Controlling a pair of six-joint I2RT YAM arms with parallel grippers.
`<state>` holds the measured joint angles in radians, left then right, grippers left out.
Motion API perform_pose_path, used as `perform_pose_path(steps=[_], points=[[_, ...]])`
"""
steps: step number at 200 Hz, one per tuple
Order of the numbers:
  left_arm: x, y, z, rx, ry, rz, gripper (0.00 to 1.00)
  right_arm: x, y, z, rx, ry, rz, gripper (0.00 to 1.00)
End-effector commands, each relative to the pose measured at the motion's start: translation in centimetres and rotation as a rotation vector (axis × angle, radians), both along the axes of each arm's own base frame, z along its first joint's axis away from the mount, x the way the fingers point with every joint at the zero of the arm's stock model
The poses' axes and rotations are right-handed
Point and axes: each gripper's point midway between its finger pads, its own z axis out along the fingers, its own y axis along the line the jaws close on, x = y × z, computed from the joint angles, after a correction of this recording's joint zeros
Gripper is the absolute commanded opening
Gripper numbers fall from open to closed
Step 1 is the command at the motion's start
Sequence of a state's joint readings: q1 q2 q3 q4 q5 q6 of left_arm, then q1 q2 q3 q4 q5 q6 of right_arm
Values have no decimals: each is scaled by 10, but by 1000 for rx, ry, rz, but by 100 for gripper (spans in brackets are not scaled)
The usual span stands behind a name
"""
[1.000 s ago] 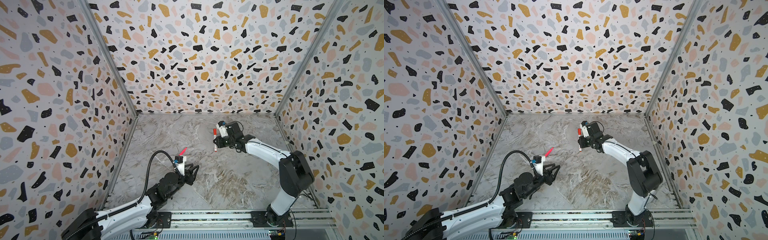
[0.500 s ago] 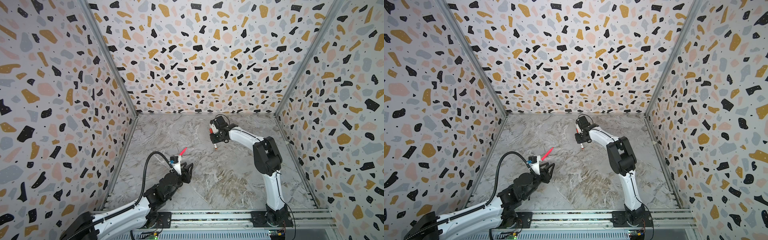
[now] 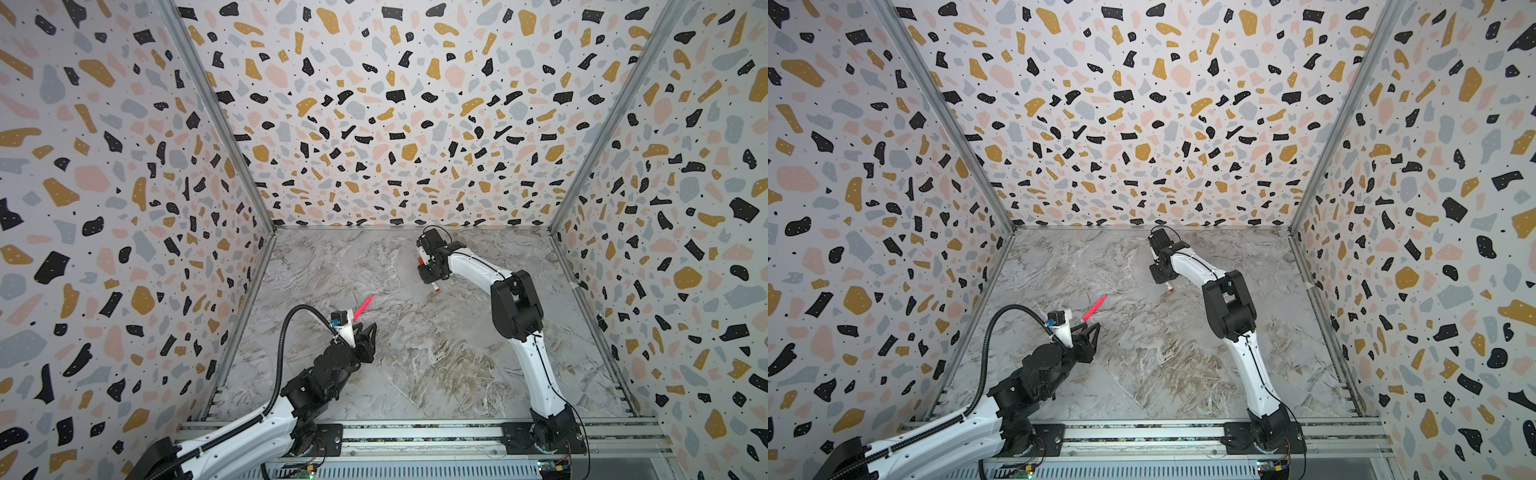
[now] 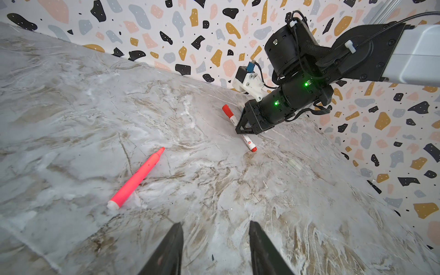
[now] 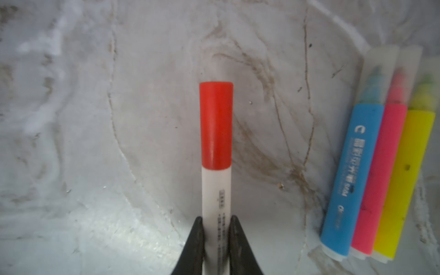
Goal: Insert the pens into the pen caps
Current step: 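Lower the capped white marker beside the highlighters and release it with the right gripper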
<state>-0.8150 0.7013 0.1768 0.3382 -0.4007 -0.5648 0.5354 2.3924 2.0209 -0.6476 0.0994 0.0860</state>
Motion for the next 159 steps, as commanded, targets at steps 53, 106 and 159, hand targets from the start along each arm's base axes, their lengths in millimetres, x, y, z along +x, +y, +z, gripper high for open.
perform_pose_path(steps=[53, 106, 159], points=[[5, 1, 21, -23, -30, 10, 46, 36, -39, 17, -105, -62, -85, 19], [6, 0, 28, -22, -37, 8, 46, 32, -30, 63, -121, -201, -85, 28], [7, 3, 31, 1, -36, 21, 46, 10, -20, 96, -82, -261, -72, 29]])
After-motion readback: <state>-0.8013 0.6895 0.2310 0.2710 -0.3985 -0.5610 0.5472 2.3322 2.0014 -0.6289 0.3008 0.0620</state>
